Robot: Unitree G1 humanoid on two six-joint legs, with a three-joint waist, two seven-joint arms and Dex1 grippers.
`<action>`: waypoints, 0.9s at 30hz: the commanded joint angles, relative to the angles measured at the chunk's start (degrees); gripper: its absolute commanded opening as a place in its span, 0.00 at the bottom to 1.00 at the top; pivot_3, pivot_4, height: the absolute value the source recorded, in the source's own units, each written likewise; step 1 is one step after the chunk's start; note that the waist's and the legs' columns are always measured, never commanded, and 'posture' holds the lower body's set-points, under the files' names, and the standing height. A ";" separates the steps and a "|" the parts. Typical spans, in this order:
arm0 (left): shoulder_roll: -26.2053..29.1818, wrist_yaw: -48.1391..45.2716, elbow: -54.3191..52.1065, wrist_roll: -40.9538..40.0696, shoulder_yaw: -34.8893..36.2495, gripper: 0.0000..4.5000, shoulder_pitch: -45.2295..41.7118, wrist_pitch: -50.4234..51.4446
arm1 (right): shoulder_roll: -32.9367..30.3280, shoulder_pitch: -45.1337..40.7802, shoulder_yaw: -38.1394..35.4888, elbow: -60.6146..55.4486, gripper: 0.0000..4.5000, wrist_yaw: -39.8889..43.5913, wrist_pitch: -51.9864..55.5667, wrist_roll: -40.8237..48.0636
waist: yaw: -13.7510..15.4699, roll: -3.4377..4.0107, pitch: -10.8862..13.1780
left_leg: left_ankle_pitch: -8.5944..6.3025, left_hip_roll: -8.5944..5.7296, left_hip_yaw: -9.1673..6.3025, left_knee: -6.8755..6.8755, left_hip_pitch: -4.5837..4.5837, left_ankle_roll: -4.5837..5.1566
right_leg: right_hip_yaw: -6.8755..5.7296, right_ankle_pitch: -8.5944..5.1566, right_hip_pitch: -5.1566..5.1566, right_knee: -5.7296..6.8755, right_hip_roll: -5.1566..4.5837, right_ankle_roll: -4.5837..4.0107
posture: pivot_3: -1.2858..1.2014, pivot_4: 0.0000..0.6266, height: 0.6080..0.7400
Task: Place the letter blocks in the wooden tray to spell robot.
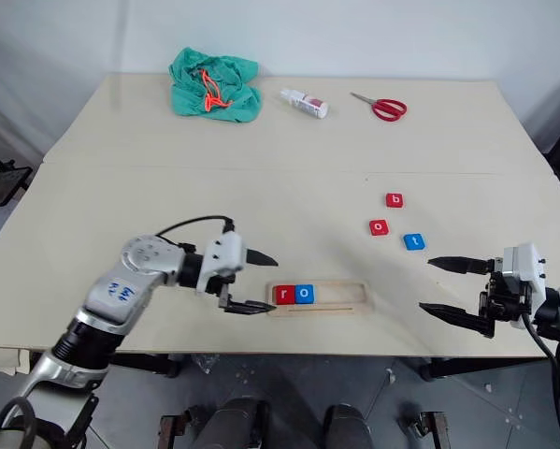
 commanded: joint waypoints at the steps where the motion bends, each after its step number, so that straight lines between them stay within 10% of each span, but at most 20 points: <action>1: 1.09 -2.24 -1.85 -6.00 5.37 0.99 0.37 -0.77 | 0.59 2.41 -2.77 -5.95 1.00 -3.89 2.19 1.34 | 0.03 0.01 0.00 | 0.00 0.00 -0.01 0.00 0.00 0.00 | 0.00 0.00 0.00 0.00 0.00 0.00 | 0.52 0.24 1.00; 16: -3.93 -6.88 12.79 -9.26 14.89 0.99 13.28 -31.85 | 14.58 5.10 -2.97 -26.81 1.00 -51.06 17.50 -9.34 | 0.05 0.07 -0.01 | 0.00 -0.03 -0.02 -0.03 0.03 0.00 | 0.01 0.00 -0.02 0.03 -0.02 0.00 | 0.52 0.24 1.00; 27: -3.91 -9.13 18.20 -10.35 14.77 0.99 15.14 -39.59 | 22.65 7.42 -1.70 -44.38 1.00 -64.01 31.29 -5.54 | -0.08 0.12 -0.03 | 0.00 -0.03 -0.02 -0.17 0.06 0.00 | 0.06 0.00 -0.05 0.07 -0.02 0.00 | 0.52 0.24 1.00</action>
